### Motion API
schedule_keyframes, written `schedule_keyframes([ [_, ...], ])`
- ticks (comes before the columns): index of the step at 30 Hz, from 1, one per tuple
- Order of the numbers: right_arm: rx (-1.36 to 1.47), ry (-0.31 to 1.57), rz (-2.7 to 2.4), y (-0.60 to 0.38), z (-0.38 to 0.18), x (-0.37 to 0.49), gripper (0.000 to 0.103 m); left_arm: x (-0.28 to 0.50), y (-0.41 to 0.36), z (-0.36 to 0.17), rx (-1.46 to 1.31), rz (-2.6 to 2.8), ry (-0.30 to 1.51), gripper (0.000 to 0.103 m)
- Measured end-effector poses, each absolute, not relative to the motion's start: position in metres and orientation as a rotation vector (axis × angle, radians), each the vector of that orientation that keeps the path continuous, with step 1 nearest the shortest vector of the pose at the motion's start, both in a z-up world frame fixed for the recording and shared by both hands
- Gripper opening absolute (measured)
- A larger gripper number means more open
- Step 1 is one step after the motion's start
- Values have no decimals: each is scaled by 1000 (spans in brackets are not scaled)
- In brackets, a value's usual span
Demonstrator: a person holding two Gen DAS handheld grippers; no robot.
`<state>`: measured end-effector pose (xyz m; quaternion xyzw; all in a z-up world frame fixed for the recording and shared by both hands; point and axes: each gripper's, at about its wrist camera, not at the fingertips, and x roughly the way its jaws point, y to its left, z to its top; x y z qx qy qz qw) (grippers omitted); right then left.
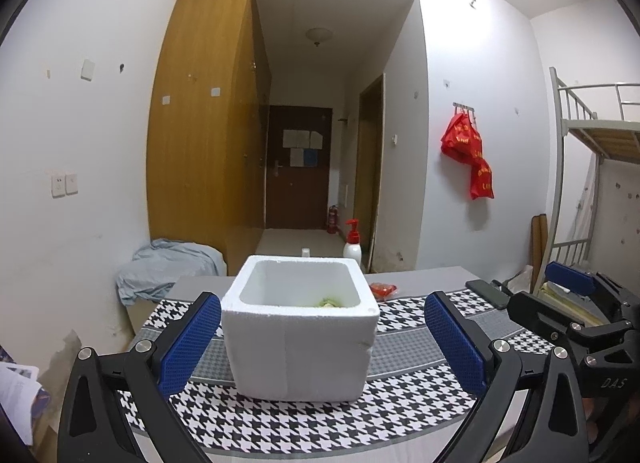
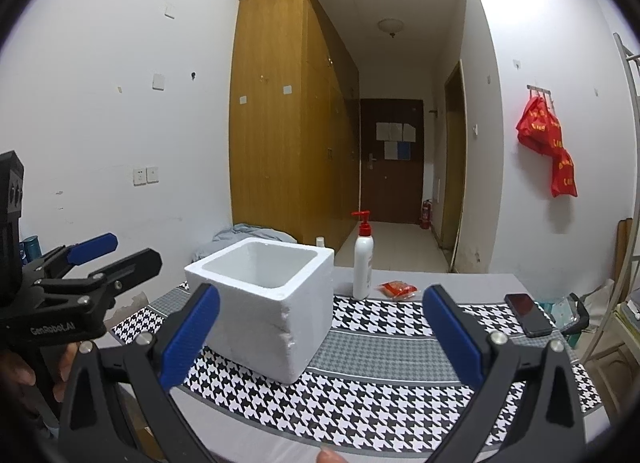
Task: Organize soft objects
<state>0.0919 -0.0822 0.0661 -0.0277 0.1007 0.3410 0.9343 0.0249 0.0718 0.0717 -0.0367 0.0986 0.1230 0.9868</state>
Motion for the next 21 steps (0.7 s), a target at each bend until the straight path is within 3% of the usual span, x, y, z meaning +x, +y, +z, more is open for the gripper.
schedule_keyframes([
  [21, -37, 210, 679, -97, 28, 65, 103, -4, 48, 26, -82, 226, 166, 102],
])
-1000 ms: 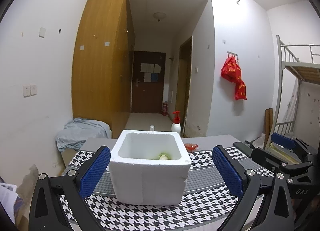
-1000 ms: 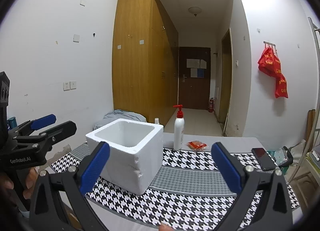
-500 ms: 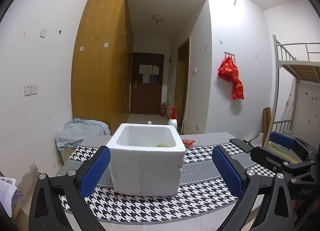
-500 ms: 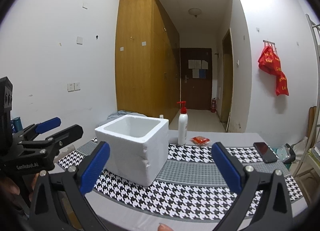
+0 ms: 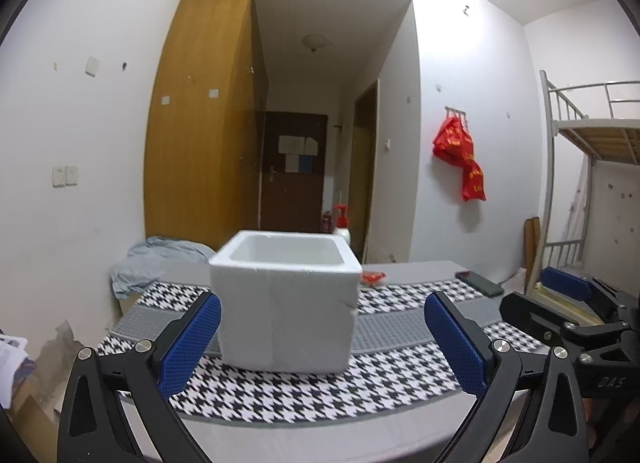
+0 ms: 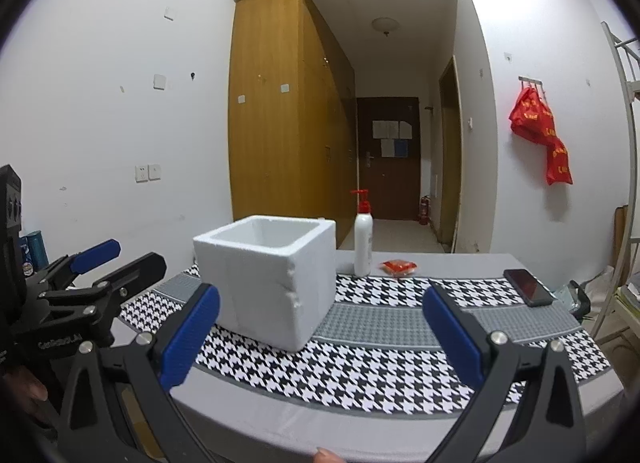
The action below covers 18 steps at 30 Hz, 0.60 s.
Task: Organize soft objects
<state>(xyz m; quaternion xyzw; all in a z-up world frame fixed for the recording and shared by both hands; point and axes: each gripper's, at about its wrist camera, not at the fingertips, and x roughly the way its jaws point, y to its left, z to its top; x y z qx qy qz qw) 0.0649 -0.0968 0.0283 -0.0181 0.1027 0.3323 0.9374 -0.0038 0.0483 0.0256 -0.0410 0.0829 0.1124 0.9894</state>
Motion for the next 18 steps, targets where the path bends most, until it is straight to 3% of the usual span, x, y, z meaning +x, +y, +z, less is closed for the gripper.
schedule_keyframes([
  [18, -39, 219, 655, -107, 6, 31, 103, -41, 37, 5, -82, 263, 157, 102],
])
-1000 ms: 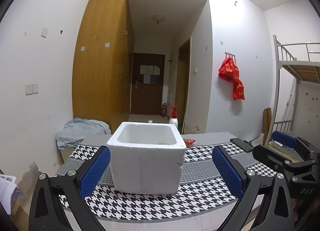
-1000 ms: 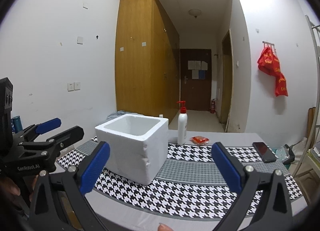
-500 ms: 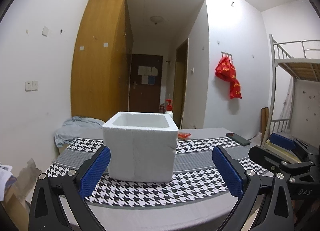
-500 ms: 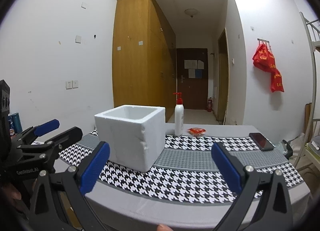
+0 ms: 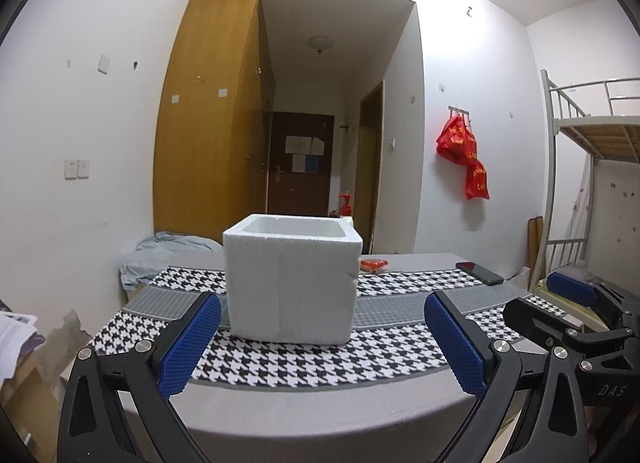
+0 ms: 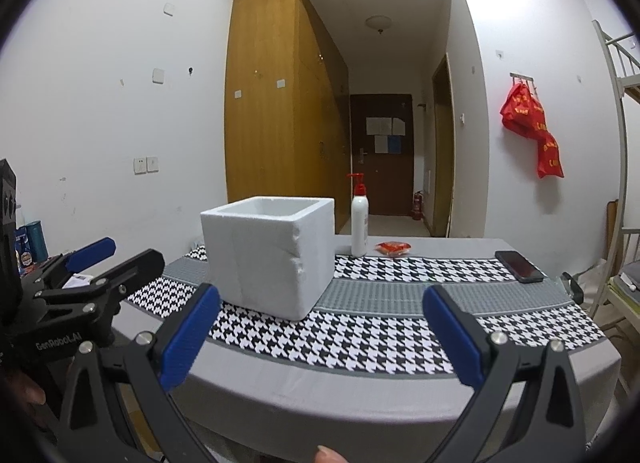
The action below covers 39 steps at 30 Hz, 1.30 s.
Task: Organize soft objects
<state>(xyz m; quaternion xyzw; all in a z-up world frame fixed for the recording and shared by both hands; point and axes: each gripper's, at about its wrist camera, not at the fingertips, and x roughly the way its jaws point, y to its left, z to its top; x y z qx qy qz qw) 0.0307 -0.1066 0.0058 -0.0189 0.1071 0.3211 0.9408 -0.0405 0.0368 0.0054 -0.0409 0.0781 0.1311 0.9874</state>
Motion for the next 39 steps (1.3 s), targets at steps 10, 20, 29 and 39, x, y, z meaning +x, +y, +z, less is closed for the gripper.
schedule_keyframes([
  [10, -33, 189, 641, -116, 7, -4, 103, -71, 22, 7, -34, 292, 136, 102],
  [20, -37, 177, 629, -115, 6, -6, 103, -68, 26, 5, -41, 289, 138, 102],
  [29, -37, 203, 628, -114, 0, -2, 103, -66, 25, 2, -34, 287, 154, 102],
  [39, -37, 199, 630, -116, -2, -4, 103, -68, 24, 3, -34, 288, 147, 102],
])
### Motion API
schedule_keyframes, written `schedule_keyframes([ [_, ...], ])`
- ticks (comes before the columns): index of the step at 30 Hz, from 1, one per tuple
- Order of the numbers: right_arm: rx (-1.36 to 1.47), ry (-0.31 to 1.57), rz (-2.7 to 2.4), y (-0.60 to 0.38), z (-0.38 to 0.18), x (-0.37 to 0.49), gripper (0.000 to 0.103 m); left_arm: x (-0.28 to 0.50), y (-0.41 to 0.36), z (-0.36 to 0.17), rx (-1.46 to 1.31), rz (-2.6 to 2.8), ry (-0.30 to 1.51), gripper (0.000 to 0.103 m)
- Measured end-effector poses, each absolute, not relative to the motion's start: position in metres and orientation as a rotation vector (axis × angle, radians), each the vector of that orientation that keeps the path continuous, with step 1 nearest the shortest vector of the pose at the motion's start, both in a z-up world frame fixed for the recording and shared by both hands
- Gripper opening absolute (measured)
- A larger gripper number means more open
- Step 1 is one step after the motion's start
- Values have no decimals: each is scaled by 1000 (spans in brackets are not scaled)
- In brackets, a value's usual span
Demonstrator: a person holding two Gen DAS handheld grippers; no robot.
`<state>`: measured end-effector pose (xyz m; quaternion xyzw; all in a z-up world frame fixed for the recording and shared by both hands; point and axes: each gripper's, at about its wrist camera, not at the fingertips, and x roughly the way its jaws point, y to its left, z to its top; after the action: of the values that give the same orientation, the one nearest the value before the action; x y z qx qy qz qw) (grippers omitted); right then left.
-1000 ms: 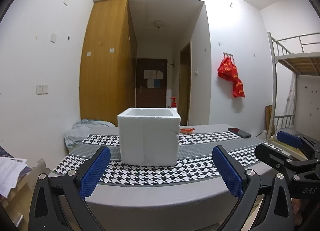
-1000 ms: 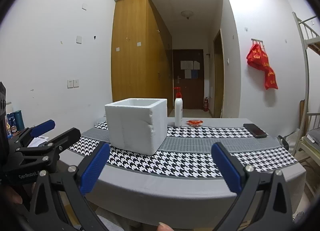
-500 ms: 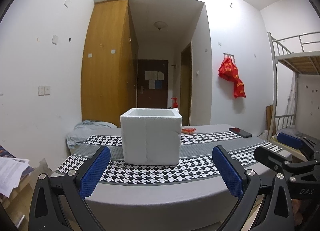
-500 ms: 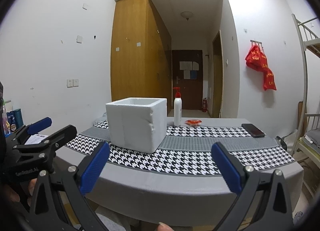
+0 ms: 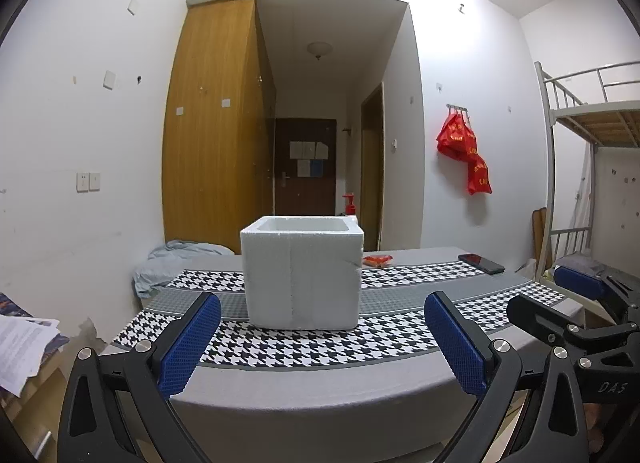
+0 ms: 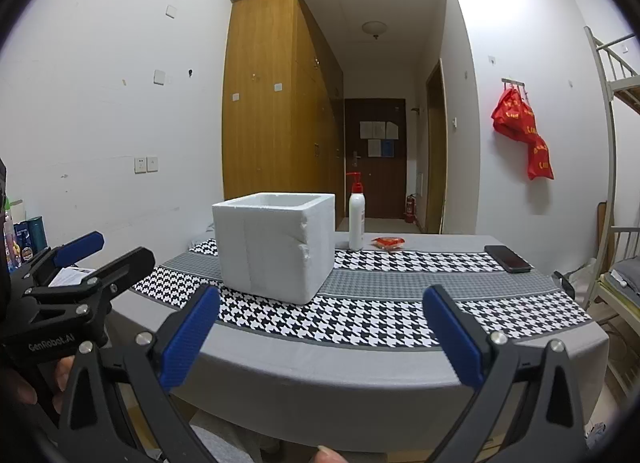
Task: Organize soft objects
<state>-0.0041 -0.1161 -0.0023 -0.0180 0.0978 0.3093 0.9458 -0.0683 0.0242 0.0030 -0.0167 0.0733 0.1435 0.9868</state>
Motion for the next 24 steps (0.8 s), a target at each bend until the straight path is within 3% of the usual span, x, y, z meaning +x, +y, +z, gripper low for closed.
schedule_keyframes([
  [24, -43, 205, 634, -113, -2, -5, 103, -65, 24, 2, -31, 287, 159, 102],
])
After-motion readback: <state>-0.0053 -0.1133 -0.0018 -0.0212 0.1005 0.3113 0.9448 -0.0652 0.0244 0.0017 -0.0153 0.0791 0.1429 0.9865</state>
